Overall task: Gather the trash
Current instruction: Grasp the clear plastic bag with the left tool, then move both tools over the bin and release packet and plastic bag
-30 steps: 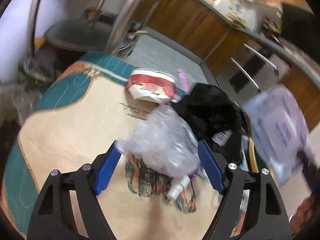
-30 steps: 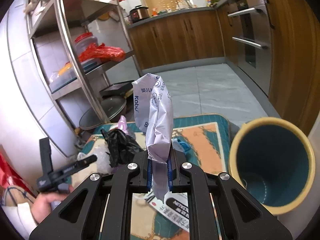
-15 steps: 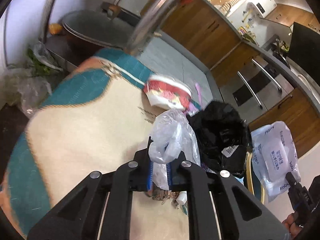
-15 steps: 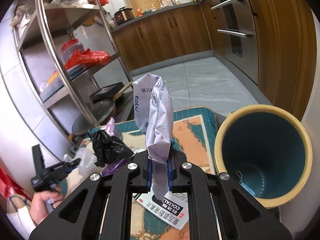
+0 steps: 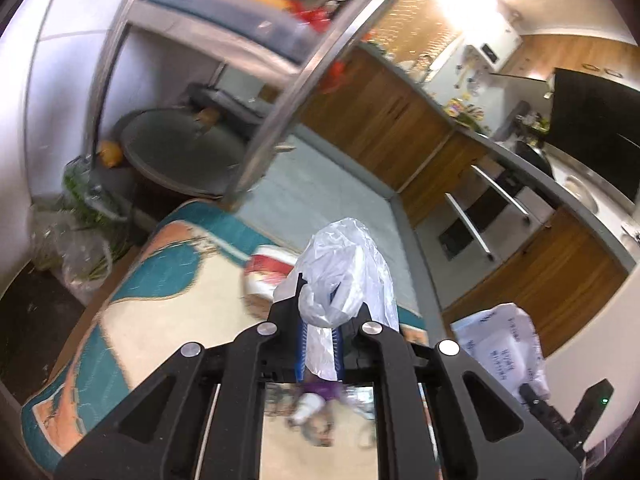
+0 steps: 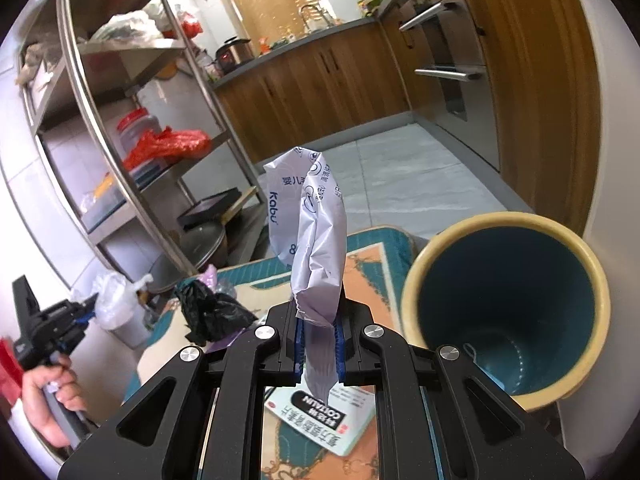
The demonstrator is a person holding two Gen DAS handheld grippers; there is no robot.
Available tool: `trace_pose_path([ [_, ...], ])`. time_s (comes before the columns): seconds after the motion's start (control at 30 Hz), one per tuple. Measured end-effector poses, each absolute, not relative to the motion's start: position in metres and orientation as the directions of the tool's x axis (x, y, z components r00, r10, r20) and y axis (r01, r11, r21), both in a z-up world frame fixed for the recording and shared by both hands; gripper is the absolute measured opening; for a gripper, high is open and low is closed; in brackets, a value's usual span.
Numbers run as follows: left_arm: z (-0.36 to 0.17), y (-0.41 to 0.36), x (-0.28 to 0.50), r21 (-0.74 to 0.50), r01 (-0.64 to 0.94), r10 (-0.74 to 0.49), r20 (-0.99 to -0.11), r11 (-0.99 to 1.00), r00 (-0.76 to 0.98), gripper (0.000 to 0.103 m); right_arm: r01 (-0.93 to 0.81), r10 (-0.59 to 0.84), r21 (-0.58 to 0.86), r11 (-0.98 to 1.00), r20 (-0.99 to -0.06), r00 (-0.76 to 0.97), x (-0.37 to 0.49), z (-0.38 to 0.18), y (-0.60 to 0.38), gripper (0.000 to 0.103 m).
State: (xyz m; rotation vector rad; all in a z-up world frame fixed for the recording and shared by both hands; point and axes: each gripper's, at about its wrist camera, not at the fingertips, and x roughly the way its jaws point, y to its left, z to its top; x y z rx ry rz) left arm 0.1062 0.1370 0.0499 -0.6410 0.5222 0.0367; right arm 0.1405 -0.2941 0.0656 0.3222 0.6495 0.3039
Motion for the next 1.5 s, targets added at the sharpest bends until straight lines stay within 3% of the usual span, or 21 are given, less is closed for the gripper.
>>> trace_pose_path([
  [0.4, 0.070, -0.006, 0.145, -0.488, 0.041, -0.314, -0.492, 0.872, 0.812, 0.010, -0.051, 0.301, 0.449, 0.892, -0.507, 0.808, 0.125, 0.062, -0.359, 0.013],
  [0.77, 0.050, -0.139, 0.188, -0.425, 0.206, -0.438, -0.575, 0.882, 0.691, 0.010, 0.096, 0.202, 0.427, 0.899, -0.599, 0.775, 0.128, 0.041, -0.388, 0.013],
  [1.13, 0.017, -0.230, 0.217, -0.298, 0.324, -0.438, -0.668, 0.898, 0.601, 0.010, 0.212, 0.143, 0.411, 0.887, -0.679, 0.720, 0.129, 0.020, -0.410, 0.013],
  [1.5, -0.016, -0.256, 0.225, -0.255, 0.361, -0.421, -0.740, 0.897, 0.524, 0.010, 0.266, 0.157, 0.432, 0.862, -0.725, 0.670, 0.136, 0.003, -0.418, 0.019],
])
